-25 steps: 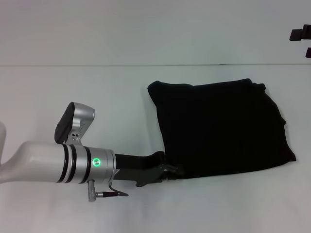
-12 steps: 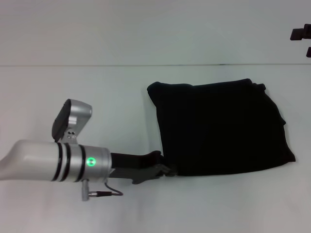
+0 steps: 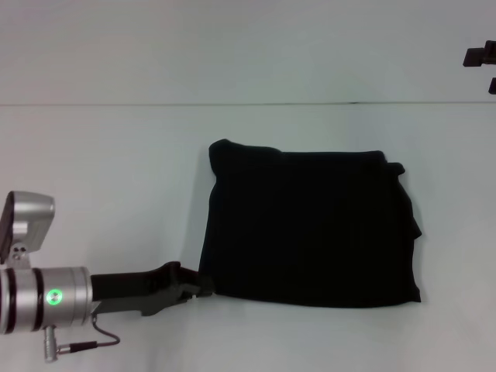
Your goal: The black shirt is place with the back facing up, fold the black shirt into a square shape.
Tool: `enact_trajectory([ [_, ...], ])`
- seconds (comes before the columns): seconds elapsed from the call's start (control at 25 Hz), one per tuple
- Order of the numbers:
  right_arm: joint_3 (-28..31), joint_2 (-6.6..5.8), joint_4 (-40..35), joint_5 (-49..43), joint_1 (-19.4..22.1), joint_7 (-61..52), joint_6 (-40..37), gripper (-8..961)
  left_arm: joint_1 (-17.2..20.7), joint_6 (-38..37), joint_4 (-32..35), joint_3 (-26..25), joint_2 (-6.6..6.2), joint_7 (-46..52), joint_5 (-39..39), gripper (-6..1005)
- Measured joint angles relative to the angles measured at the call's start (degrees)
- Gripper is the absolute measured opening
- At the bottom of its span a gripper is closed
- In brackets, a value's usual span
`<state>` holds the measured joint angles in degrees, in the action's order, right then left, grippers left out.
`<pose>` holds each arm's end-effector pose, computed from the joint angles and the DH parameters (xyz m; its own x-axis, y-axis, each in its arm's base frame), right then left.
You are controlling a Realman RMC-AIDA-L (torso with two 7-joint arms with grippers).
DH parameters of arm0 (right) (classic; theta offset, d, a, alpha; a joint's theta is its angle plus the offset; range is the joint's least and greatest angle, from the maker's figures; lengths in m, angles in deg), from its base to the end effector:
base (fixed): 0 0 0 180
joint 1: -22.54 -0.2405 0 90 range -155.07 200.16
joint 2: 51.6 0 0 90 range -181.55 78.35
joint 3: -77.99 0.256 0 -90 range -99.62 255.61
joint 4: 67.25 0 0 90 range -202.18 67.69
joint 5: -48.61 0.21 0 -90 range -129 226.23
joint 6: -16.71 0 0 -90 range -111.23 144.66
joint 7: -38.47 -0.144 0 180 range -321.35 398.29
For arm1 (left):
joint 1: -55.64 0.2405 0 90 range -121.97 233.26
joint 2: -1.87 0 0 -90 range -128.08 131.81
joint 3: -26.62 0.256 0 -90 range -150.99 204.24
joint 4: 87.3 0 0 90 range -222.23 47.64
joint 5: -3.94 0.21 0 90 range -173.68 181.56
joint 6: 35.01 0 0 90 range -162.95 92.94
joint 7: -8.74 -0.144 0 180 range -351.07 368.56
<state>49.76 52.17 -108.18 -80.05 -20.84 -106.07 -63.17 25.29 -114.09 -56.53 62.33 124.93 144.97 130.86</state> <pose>0.2561 0.4330 0.1472 0.1567 -0.7644 -0.6254 -0.9836 -0.1782 -0.0285 -0.2908 0.3094 -0.0564 -0.0752 0.9466 0.3134 0.9685 -0.0056 0.2491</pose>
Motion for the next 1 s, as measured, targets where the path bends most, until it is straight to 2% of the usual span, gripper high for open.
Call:
enact_trajectory([
  [0.16, 0.0, 0.00, 0.0, 0.0, -0.3, 0.0, 0.1, 944, 0.9, -3.3, 0.6, -0.7, -0.04, -1.8, 0.4, 79],
  [0.36, -0.1, 0.13, 0.0, 0.1, -0.4, 0.0, 0.1, 944, 0.2, -4.5, 0.1, -0.5, -0.46, -2.2, 0.7, 95],
  [0.52, 0.0, 0.02, 0.1, 0.2, -0.1, 0.1, 0.1, 944, -0.8, -5.4, 0.4, -0.9, -1.93, 0.4, 3.4, 108],
  [0.68, 0.0, -0.05, -0.1, 0.6, 0.1, 1.2, -0.1, 944, -2.2, -9.6, 3.2, -1.1, -3.21, 1.7, 8.2, 121],
  [0.8, 0.1, -0.12, -0.3, 1.3, 0.3, 5.2, -1.6, 944, -2.5, -13.6, 7.5, -3.8, -5.04, 0.9, 10.3, 131],
  [0.88, 0.6, 0.08, -0.5, 2.4, 0.8, 9.6, -3.3, 944, -2.4, -16.7, 10.3, -6.6, -5.79, -2.7, 9.7, 138],
  [0.92, 0.9, 0.34, -0.7, 3.3, 1.3, 12.1, -4.2, 944, -2.3, -18.0, 11.1, -7.5, -6.00, -5.3, 8.9, 181],
  [1.0, 1.6, 1.73, -1.9, 6.6, 3.3, 20.7, -5.8, 944, -2.4, -20.4, 11.9, -8.7, -6.09, -14.9, 5.7, 268],
])
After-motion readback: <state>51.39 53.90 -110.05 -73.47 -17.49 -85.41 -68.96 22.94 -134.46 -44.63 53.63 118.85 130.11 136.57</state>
